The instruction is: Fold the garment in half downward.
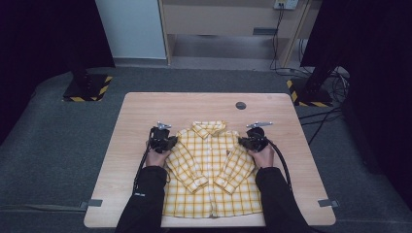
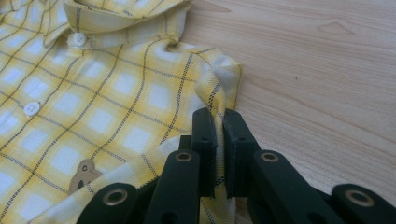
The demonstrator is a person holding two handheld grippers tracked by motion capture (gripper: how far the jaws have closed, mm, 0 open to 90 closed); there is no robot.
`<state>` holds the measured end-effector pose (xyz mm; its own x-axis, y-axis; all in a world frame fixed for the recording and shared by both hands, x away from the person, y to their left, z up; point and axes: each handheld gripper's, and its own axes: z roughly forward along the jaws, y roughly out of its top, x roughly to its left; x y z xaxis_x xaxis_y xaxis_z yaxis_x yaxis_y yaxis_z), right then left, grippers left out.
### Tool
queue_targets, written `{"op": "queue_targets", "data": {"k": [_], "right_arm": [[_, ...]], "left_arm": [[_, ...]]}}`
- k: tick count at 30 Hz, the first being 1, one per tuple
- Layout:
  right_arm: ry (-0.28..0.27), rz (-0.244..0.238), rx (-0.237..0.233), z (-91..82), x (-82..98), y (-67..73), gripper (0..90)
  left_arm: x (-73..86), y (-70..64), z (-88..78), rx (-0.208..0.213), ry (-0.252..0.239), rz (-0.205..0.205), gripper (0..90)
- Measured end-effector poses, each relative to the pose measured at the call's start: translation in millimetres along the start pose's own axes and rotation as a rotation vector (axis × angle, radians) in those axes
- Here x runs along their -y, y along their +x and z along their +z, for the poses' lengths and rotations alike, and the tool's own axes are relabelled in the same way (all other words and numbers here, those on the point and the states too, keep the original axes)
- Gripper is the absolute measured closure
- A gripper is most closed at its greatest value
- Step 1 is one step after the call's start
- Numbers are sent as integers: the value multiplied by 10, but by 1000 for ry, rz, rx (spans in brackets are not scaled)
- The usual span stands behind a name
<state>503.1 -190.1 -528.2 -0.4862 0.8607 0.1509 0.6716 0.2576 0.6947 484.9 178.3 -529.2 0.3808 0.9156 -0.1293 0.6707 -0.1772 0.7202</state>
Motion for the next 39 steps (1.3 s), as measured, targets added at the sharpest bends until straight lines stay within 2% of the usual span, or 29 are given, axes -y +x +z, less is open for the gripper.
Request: {"op": "queue_targets", "data": {"k": [6, 14, 25, 31, 39], "right_arm": [[-4, 27, -12, -9, 5, -21, 852], [-54, 34, -39, -183, -49, -8, 853], [-122, -5, -62, -478, -114, 83, 854], [-177, -29, -75, -736, -134, 159, 854], [-257, -69, -115, -1085, -100, 289, 853]], "left_arm": [[-7, -2, -30, 0, -12, -9, 853], [-69, -2, -217, 23, -82, -26, 857], [-152, -157, -552, 52, -170, 37, 859], [-158, -248, -835, 68, -236, 80, 859], [-108, -346, -1159, 103, -287, 123, 859]]}}
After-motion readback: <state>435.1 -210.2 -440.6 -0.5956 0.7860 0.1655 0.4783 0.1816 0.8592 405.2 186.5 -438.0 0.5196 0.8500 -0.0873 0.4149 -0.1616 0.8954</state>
